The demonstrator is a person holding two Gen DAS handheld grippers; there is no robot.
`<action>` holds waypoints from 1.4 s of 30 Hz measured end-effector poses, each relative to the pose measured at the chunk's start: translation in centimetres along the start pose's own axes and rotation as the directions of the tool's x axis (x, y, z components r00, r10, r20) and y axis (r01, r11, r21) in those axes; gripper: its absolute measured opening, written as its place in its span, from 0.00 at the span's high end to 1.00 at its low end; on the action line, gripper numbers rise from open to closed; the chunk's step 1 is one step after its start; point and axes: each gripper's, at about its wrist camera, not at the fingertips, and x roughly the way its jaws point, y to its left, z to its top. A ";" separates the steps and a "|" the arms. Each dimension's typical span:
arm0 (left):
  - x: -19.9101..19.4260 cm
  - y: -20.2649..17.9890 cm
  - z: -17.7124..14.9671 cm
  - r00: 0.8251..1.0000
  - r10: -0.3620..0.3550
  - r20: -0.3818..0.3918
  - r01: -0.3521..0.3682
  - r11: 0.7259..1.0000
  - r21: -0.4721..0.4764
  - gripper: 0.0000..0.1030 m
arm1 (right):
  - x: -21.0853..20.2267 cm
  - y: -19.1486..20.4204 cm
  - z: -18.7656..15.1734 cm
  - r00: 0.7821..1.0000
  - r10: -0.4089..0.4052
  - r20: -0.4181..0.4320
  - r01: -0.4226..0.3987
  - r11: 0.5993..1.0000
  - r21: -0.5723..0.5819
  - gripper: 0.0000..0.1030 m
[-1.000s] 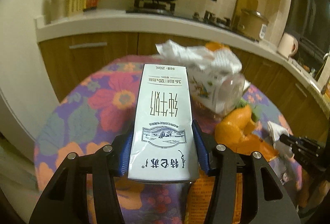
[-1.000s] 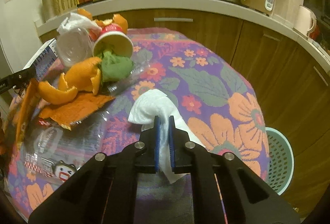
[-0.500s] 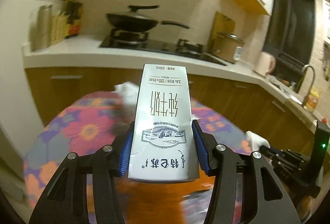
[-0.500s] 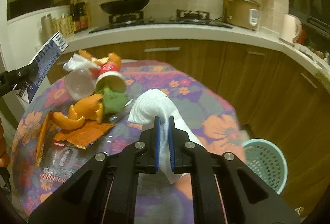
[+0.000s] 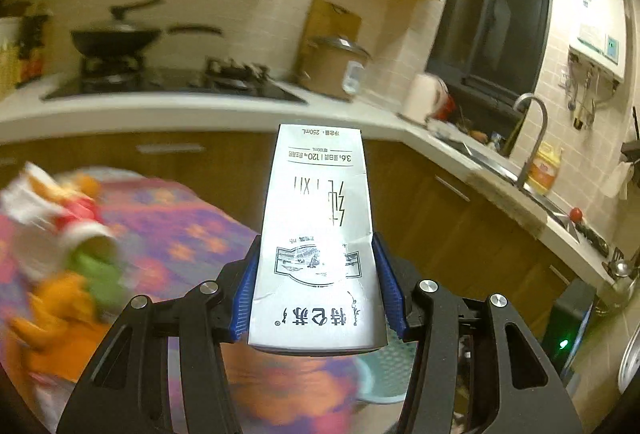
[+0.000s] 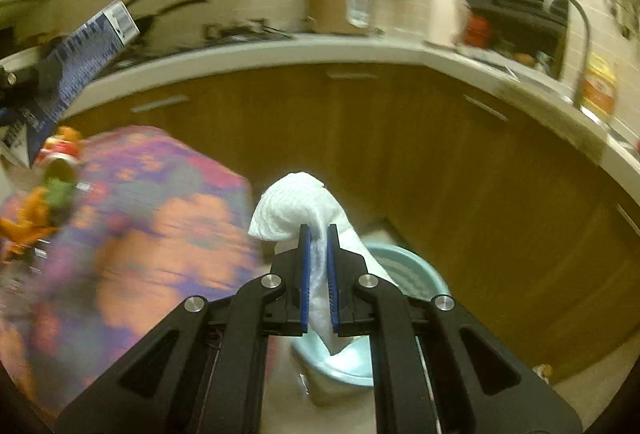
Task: Collect trash
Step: 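Carry carton and tissue to the blue basket and open both tools, then move both tools back over the trash on the table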
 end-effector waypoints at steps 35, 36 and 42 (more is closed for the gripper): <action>21.9 -8.7 -17.8 0.919 0.006 -0.394 0.000 1.000 0.016 0.47 | 15.3 -11.6 -9.0 0.962 0.023 -0.273 0.023 0.986 0.166 0.76; 21.7 -8.7 -17.6 0.920 -0.002 -0.393 0.004 1.000 0.005 0.47 | 15.0 -11.6 -8.9 0.963 0.021 -0.270 0.025 0.986 0.166 0.76; 18.8 -8.7 -16.1 0.932 -0.032 -0.361 0.017 0.999 -0.046 0.46 | 12.0 -11.5 -7.3 0.973 0.003 -0.229 0.035 0.986 0.163 0.76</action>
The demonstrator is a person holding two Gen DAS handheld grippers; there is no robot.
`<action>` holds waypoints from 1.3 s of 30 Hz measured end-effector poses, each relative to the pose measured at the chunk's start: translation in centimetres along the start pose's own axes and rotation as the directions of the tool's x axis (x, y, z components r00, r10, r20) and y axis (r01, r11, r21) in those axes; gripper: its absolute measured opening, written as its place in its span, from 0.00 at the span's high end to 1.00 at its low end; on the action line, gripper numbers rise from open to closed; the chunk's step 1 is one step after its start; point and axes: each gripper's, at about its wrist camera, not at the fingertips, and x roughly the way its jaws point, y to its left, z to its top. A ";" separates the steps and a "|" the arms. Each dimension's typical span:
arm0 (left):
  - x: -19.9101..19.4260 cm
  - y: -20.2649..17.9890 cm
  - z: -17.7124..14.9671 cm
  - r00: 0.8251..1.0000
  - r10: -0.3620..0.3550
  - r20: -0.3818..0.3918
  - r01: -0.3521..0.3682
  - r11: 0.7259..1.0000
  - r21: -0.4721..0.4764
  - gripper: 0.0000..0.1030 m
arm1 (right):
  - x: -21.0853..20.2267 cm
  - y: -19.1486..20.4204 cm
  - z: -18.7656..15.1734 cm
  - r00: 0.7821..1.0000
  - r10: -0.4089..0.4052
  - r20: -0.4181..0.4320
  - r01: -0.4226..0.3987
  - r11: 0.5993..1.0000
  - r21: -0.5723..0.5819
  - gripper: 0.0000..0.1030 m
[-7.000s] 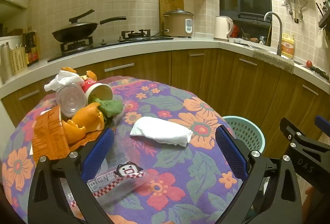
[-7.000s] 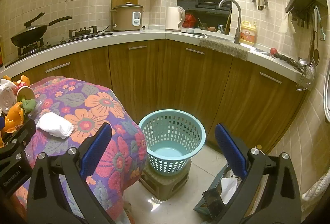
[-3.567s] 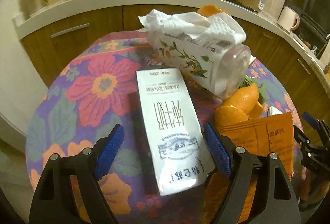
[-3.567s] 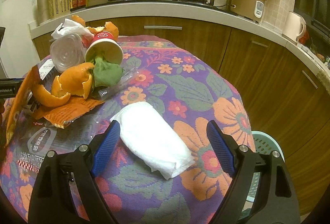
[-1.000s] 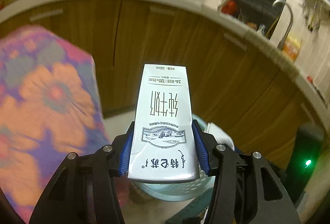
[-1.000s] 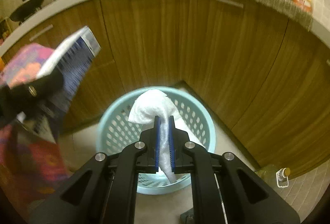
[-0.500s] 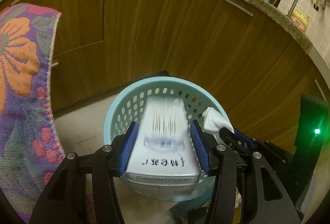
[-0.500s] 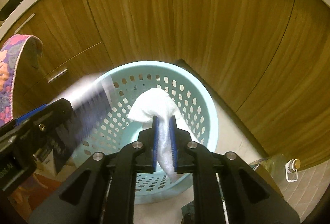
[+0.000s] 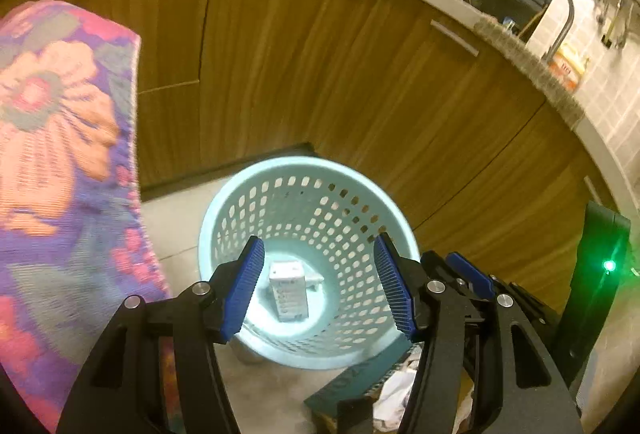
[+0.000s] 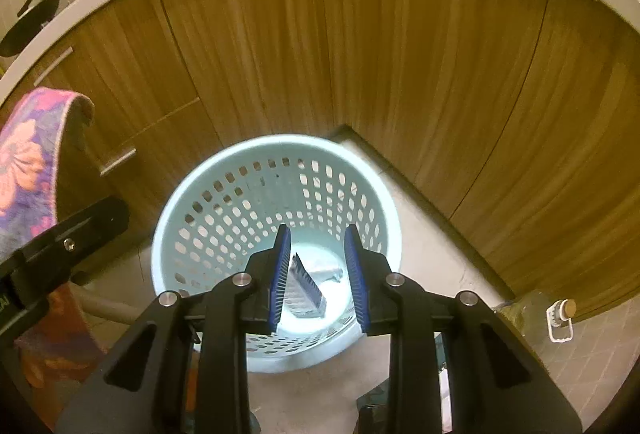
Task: Collect trash
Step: 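Move both tools back over the trash on the table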
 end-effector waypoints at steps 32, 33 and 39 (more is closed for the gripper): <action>-29.7 14.9 5.8 0.905 0.155 0.396 -0.160 0.987 -0.021 0.24 | -18.9 27.7 1.6 0.910 0.340 0.235 -0.259 0.912 -0.316 0.56; -30.4 15.8 5.7 0.902 0.165 0.399 -0.169 0.985 -0.025 0.23 | -19.1 29.0 1.0 0.907 0.359 0.220 -0.277 0.902 -0.330 0.56; -34.9 21.8 4.6 0.872 0.267 0.411 -0.272 0.961 -0.049 0.21 | -19.3 34.4 -2.5 0.892 0.431 0.136 -0.352 0.852 -0.388 0.55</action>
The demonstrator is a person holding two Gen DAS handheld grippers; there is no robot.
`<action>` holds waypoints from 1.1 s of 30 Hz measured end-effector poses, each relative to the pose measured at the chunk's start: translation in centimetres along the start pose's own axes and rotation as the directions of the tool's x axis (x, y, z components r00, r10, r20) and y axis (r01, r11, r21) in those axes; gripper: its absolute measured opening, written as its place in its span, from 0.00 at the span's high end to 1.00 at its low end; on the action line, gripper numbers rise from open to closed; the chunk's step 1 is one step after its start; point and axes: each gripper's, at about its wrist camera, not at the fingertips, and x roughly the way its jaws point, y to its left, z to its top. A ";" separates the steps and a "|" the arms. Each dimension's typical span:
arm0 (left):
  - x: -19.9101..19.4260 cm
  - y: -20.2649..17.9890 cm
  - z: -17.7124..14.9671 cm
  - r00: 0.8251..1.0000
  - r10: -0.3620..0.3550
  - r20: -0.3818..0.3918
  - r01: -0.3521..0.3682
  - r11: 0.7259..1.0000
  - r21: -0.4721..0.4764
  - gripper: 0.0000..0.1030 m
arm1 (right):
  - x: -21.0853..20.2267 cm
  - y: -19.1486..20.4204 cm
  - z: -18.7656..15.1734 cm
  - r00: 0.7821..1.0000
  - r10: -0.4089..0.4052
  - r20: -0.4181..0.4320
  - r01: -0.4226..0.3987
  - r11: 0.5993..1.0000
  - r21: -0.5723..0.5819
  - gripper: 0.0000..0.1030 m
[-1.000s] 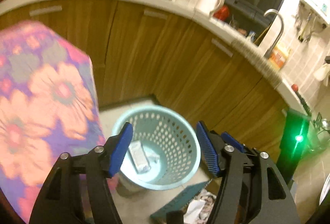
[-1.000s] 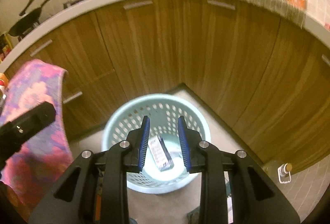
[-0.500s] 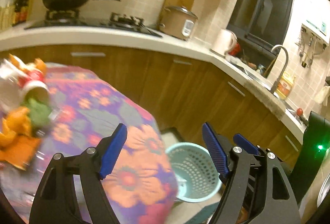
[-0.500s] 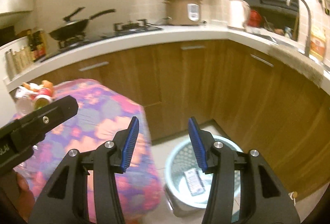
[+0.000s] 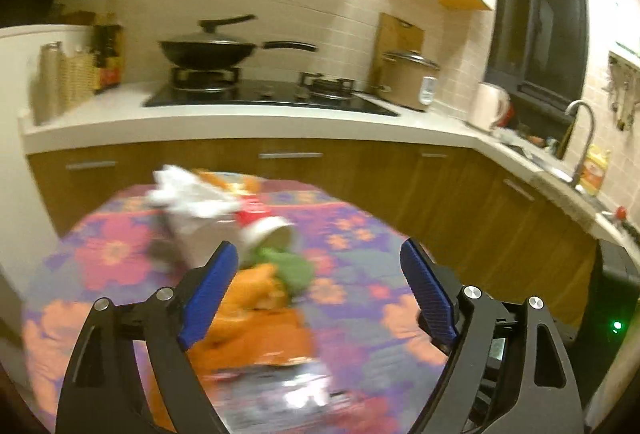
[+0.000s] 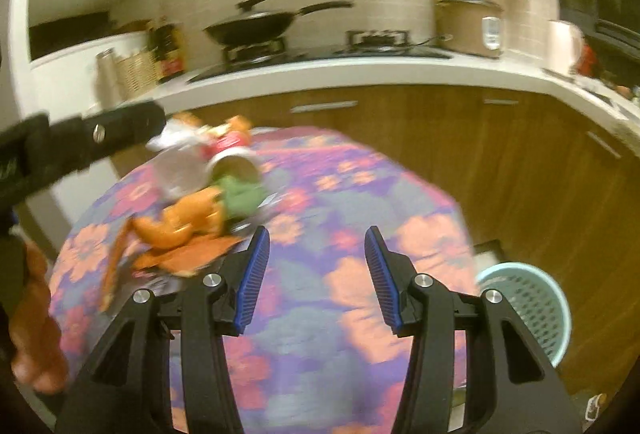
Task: Collect trash
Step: 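Move both tools back over the trash on the table, then grasp the orange snack bag with the left tool while the right tool grasps the clear wrapper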
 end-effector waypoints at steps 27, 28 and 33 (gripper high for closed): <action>2.7 9.1 -7.2 0.969 0.067 -0.240 -0.080 0.996 -0.045 0.19 | 4.0 6.8 -4.5 0.985 0.059 -0.162 -0.056 0.998 0.022 0.25; 2.7 9.1 -7.2 0.968 0.068 -0.241 -0.080 0.996 -0.042 0.19 | 4.0 6.8 -4.6 0.984 0.062 -0.165 -0.058 0.998 0.026 0.25; 3.2 9.5 -7.4 0.965 0.062 -0.256 -0.078 0.996 -0.053 0.19 | 4.3 6.5 -4.8 0.979 0.080 -0.187 -0.072 0.996 0.047 0.25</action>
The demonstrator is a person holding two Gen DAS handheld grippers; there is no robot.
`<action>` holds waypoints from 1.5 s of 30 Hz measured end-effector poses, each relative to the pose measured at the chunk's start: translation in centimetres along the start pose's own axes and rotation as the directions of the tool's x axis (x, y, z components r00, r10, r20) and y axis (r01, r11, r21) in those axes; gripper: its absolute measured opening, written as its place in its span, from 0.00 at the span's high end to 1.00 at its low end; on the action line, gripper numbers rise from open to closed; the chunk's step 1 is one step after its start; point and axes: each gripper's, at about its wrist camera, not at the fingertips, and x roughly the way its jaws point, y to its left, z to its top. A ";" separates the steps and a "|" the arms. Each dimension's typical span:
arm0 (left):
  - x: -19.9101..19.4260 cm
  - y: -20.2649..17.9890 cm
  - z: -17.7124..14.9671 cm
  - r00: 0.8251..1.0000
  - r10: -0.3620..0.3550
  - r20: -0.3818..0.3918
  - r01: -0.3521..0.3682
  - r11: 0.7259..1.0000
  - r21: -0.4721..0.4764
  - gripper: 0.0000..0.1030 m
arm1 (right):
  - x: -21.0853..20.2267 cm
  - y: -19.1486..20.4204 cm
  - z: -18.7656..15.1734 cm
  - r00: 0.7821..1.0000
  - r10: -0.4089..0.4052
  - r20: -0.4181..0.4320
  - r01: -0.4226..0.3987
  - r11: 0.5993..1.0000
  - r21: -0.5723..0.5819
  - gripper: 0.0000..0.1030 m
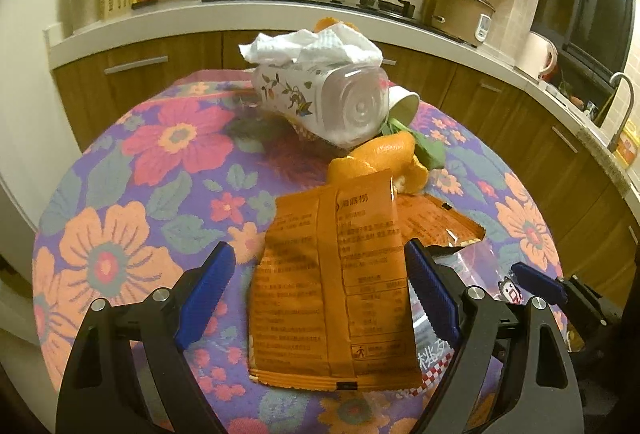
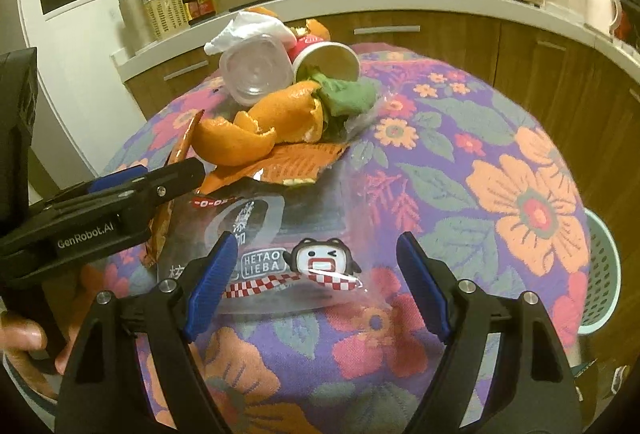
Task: Collect trash
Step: 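Grasp the orange snack bag with the left tool while the right tool grasps the clear wrapper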
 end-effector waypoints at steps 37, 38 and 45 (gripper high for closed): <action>-1.8 0.8 -0.4 0.995 -0.097 0.036 0.097 0.995 -0.019 0.80 | -1.4 -0.8 -1.4 1.000 0.015 -0.003 -0.015 1.000 0.003 0.91; -2.2 0.7 -0.2 0.994 -0.102 0.047 0.103 0.995 -0.017 0.80 | -1.6 -0.9 -1.4 1.000 0.010 0.000 -0.010 1.000 0.004 0.91; -4.1 -0.4 0.4 0.985 -0.141 0.095 0.141 0.990 0.012 0.81 | -3.7 -1.8 -1.6 0.999 -0.037 0.034 0.038 0.999 -0.014 0.91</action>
